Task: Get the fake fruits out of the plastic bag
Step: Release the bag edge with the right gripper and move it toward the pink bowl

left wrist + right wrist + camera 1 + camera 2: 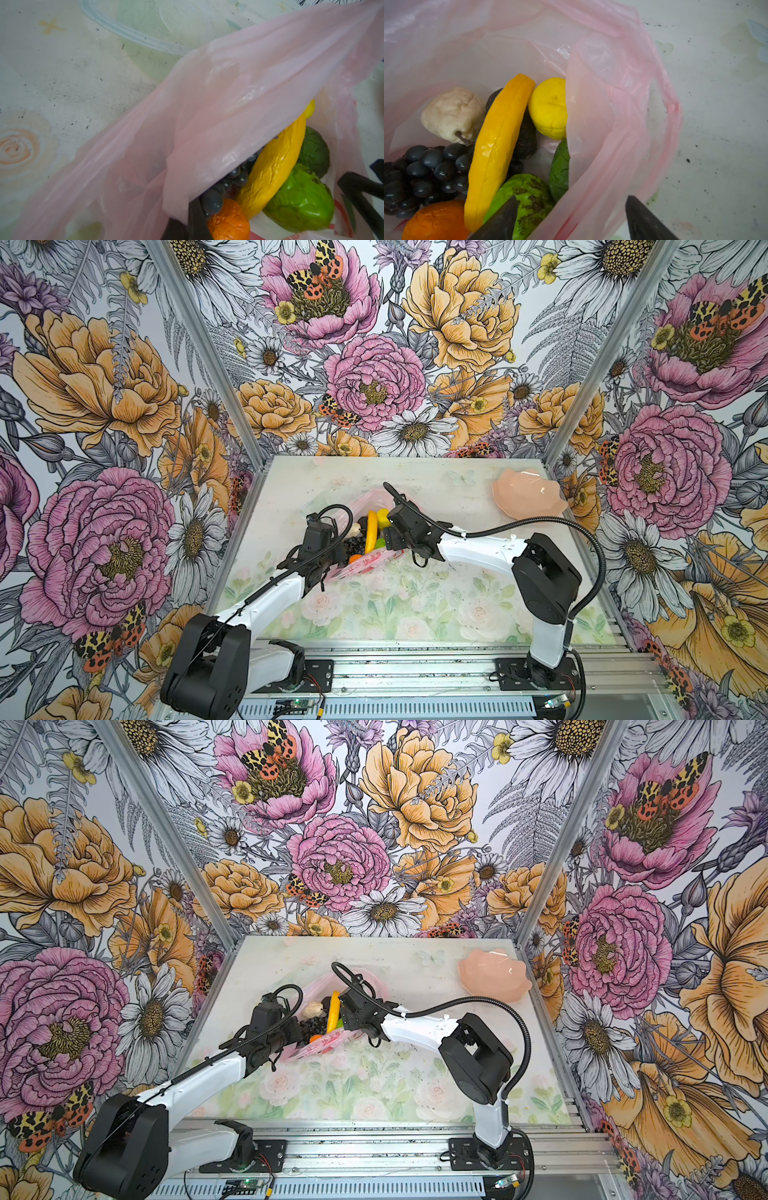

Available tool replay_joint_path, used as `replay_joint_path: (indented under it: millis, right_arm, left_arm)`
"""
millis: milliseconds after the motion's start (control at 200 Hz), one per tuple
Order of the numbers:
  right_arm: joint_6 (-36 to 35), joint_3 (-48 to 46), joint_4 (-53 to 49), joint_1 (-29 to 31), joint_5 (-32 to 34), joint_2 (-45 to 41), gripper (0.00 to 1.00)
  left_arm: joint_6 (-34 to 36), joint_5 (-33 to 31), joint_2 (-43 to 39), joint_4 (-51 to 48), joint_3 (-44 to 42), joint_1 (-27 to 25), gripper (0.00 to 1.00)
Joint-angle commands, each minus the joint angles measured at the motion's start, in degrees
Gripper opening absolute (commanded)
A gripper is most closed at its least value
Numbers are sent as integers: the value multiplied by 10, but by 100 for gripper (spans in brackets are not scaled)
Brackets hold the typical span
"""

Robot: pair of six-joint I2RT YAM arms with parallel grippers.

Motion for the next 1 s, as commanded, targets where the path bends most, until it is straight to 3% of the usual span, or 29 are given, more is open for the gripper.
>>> replay_joint_path:
  millis: [0,180,450,706,996]
  right_arm:
    - [3,-36,-18,-2,17,-34,71]
    - [17,-93,-17,-3,10,-69,49]
    - [21,-127,13,-15,-31,-46,34]
    - [-4,-66,64,-51,-73,27,29]
    - [-46,28,67,-87,-79,95,27]
  left_arm:
    - [10,13,1,22,-5,7,0]
    - [8,8,14,18,-1,13,0]
    - [-4,9,35,15,1,31,0]
    - [-8,19,28,20,-7,51,0]
    - [-34,37,3,30,-36,111,0]
